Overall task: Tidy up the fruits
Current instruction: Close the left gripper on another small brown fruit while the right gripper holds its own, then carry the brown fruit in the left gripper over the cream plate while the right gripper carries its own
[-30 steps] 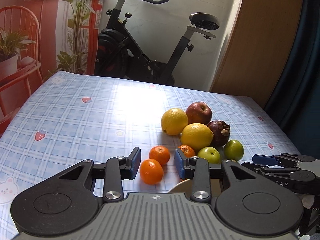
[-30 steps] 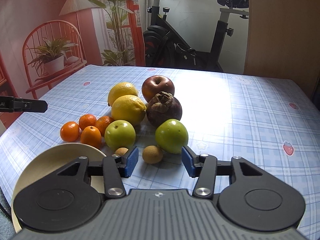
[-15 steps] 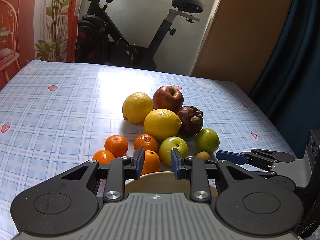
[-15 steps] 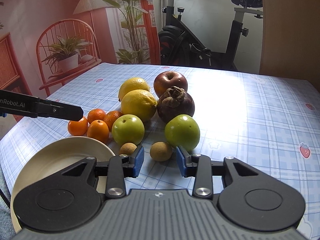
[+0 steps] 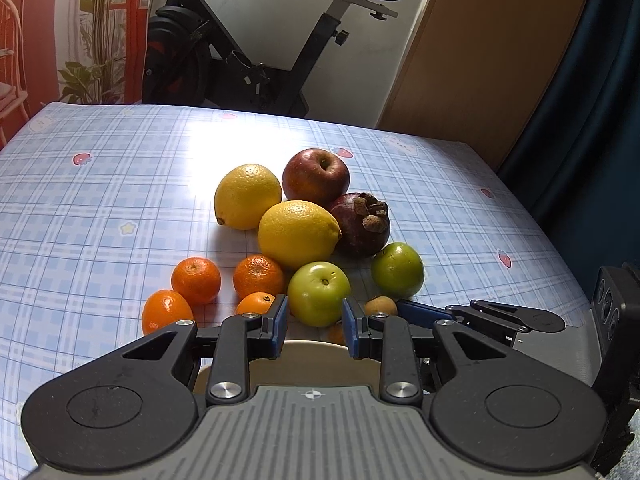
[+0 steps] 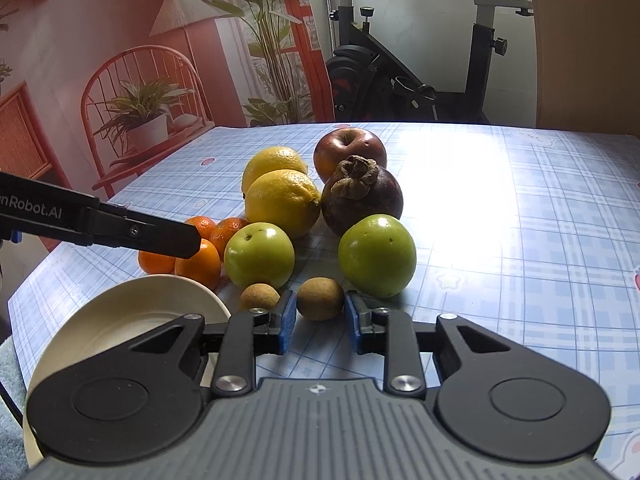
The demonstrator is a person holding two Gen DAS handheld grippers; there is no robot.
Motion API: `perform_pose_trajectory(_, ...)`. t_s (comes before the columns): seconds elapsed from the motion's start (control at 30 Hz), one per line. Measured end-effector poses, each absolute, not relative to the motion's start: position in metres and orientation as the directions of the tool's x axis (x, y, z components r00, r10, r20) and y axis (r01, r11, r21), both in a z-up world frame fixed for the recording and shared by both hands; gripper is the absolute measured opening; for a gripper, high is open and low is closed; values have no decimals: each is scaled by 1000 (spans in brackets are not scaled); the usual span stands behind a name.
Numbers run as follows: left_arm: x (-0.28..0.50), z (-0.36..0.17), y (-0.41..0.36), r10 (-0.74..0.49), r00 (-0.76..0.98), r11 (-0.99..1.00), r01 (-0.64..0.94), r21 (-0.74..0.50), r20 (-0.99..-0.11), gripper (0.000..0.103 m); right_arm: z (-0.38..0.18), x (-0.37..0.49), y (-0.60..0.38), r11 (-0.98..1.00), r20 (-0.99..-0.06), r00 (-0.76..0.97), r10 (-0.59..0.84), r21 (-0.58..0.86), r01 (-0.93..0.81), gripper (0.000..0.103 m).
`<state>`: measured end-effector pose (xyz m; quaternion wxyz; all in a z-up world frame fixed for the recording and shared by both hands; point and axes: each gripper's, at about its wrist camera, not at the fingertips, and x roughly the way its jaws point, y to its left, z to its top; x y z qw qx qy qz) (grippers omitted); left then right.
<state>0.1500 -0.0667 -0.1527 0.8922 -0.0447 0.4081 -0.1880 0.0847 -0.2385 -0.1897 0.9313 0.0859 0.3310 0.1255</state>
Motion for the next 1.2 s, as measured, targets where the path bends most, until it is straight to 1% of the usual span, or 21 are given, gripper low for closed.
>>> perform_pose_trajectory(0.13, 152, -156, -77, -386, 571, 918, 316, -240, -724, 30, -189, 78, -246, 954, -588, 756, 287, 245, -172, 29)
perform_pose_trajectory(0.2, 154, -158, -84, -389, 557, 915, 329, -235, -733, 25, -189, 74, -249, 955, -587, 760, 281, 246, -163, 29)
perform_pose_trajectory(0.37, 157, -163, -95, -383, 527, 915, 327, -235, -758, 25, -190, 66, -257, 959, -581, 769, 267, 242, -150, 29)
perform_pose_trajectory(0.7, 161, -173, -116, -332, 505, 923, 349, -163, -797, 25, -189, 56, -267, 962, -558, 792, 248, 241, -131, 29)
perform_pose_trajectory(0.93, 159, -173, -125, -320, 505, 917, 377, -128, -802, 25, -188, 53, -269, 962, -548, 802, 238, 247, -117, 29)
perform_pose_trajectory(1.07, 159, -174, -129, -330, 507, 913, 387, -132, -796, 26, -187, 49, -272, 968, -548, 808, 216, 227, -106, 29)
perform_pose_trajectory(1.2, 159, -173, -130, -358, 503, 903, 400, -156, -787, 26, -188, 45, -283, 966, -545, 813, 205, 246, -79, 29)
